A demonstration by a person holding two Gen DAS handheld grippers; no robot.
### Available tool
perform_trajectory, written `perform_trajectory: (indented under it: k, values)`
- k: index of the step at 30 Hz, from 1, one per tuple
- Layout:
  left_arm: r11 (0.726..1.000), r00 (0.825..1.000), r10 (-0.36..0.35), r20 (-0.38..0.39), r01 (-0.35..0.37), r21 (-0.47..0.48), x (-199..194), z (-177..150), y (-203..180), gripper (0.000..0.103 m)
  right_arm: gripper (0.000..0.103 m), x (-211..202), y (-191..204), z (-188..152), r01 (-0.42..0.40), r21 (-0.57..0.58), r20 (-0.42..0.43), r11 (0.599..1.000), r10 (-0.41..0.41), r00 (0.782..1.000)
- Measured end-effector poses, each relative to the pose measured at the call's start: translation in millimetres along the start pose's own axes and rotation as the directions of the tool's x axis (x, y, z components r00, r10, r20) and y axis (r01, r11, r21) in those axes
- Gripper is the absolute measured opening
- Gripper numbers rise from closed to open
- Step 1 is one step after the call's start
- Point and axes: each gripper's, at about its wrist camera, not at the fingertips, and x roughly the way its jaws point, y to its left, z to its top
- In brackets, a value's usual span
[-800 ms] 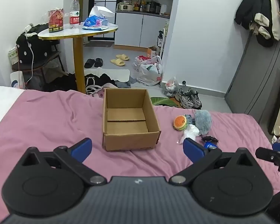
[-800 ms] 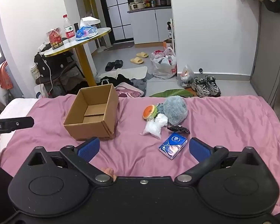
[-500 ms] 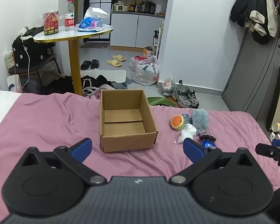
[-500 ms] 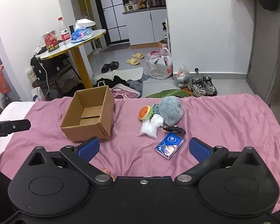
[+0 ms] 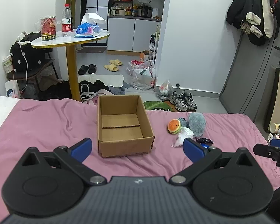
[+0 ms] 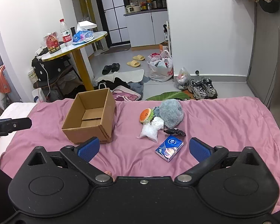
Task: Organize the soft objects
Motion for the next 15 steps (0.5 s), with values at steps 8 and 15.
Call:
perform_trajectory:
  k: [8,15]
  values:
    - [1.000,1.000,0.003,-0.003,-0.003,-0.007,-0.2,-1.3,0.0,0.103,0.103,-0.2,-2.4,-3.2,0.005,0.006,0.000,1.000,-0.005,1.000]
    - [1.000,1.000,0.008,0.003,-0.008,-0.019,-1.7,-4.0,7.4,0.103,0.103,1.2,-3.2,-5.1,0.008,-0.008,0.026,1.000,-0.008,1.000]
